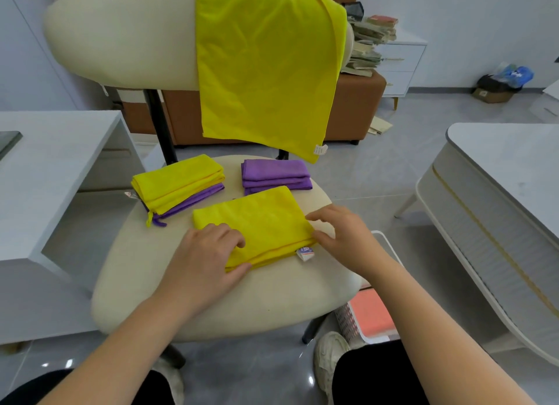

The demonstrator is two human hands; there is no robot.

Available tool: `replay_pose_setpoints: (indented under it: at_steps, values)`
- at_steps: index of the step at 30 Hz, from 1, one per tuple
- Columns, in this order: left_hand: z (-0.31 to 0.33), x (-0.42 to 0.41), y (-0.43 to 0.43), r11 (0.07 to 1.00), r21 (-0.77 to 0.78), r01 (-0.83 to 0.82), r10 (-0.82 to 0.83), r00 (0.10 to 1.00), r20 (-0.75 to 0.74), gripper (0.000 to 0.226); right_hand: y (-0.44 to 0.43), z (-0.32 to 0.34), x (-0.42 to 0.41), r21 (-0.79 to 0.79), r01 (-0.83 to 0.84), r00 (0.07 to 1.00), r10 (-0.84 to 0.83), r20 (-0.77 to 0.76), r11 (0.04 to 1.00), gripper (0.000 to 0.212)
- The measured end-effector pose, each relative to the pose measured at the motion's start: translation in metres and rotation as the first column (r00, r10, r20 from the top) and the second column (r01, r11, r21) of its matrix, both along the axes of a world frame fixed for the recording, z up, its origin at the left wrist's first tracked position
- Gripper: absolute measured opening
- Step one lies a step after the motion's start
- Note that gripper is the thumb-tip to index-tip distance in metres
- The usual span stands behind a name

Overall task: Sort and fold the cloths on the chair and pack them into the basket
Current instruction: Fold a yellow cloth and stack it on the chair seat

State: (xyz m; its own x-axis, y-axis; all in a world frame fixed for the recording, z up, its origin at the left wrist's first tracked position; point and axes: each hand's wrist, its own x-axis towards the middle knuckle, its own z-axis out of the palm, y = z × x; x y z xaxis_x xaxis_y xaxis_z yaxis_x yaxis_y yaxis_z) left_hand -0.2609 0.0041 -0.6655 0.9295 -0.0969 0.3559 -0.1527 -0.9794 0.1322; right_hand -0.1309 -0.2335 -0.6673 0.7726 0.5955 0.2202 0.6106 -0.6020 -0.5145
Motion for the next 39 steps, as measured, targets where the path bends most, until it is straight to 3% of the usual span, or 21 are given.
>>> replay_pose_setpoints:
  at_steps: [4,7,9,14,19,24,29,33,39]
  values:
    - [-0.006,0.007,0.002,1.0,0.002,0.003,-0.002,0.999,-0.034,0.015,0.005,-0.003,0.004,-0.083,-0.029,0.999,0.027,-0.024,0.996,0.018]
    - [-0.001,0.008,0.009,1.0,-0.004,-0.018,0.018,0.999,-0.033,0.008,0.008,-0.001,0.003,-0.047,-0.032,0.991,0.038,0.128,0.998,0.01]
    - [0.002,0.009,0.015,0.999,-0.015,-0.049,0.049,0.999,-0.022,0.02,0.011,0.0,0.002,-0.032,-0.058,0.981,0.063,0.186,0.998,0.012]
    - [0.002,0.003,0.02,0.997,-0.066,-0.051,0.051,0.999,0.003,0.025,0.012,-0.007,0.0,-0.139,-0.195,0.973,0.209,0.095,0.971,0.027]
    - [0.002,0.002,0.018,0.994,-0.083,-0.067,0.065,0.998,-0.023,0.012,0.014,-0.006,-0.003,-0.111,-0.161,0.97,0.178,0.165,0.981,0.016]
    - [0.001,0.003,0.02,0.994,-0.096,-0.047,0.04,0.996,-0.075,0.034,0.014,-0.005,-0.004,-0.036,-0.191,0.963,0.194,0.189,0.981,0.012]
    - [0.0,0.001,0.027,0.988,-0.15,0.036,-0.061,0.983,-0.171,0.009,0.012,-0.009,-0.005,-0.081,-0.231,0.969,0.237,0.075,0.97,0.017]
    - [0.0,-0.001,0.033,0.987,-0.159,0.038,-0.074,0.972,-0.223,0.027,0.012,-0.008,-0.005,-0.125,-0.21,0.974,0.218,0.056,0.97,0.032]
    - [-0.003,-0.001,0.034,0.998,0.039,0.039,-0.032,0.984,-0.174,0.056,0.02,-0.012,-0.008,-0.165,-0.169,0.965,0.197,0.172,0.972,0.037]
